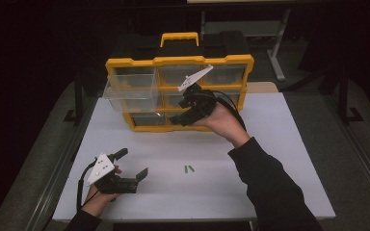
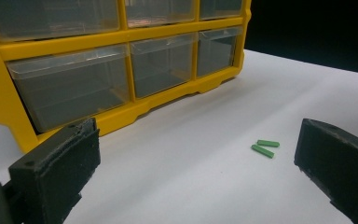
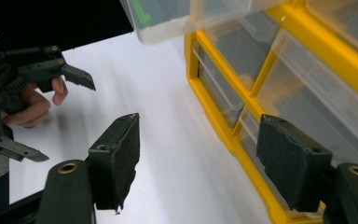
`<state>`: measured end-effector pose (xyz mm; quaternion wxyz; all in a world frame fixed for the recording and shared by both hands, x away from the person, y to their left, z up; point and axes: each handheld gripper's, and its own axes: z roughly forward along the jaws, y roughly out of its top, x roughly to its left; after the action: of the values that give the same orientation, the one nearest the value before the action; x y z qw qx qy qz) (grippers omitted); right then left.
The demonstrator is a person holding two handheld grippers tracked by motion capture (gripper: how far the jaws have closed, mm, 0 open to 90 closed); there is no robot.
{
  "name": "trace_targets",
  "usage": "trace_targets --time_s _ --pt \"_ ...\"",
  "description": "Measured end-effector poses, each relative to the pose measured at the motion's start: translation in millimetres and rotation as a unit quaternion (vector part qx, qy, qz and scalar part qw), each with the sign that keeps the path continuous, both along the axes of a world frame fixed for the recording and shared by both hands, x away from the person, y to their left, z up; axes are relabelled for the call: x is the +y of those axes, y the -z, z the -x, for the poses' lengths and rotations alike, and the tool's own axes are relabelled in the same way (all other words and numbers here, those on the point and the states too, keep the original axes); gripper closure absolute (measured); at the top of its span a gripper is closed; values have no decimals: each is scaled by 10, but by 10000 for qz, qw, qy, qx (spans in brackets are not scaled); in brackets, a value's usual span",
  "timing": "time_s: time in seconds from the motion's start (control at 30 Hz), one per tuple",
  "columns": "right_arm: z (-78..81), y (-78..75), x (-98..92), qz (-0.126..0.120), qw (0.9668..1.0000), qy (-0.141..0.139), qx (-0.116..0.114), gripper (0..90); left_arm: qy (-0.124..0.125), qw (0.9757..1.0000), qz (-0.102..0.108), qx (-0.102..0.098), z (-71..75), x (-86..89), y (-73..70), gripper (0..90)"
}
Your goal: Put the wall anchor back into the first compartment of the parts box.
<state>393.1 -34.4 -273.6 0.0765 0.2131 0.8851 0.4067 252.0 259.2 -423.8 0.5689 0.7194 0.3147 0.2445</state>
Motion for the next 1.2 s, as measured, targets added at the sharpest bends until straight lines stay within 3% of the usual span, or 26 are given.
trace_targets --time_s 0.67,0.83,0.9,1.2 --pt "140 483 -170 -41 9998 148 151 135 -16 10000 24 -20 -1 13 -1 0" --pt "184 578 -213 -57 9996 178 202 135 -7 10000 -11 -28 -1 9 -1 0" --pt "187 619 -234 -33 9999 102 115 136 -11 10000 10 -17 3 5 1 0" --pt "280 791 -250 -48 9993 111 360 139 -19 10000 18 3 5 4 4 0"
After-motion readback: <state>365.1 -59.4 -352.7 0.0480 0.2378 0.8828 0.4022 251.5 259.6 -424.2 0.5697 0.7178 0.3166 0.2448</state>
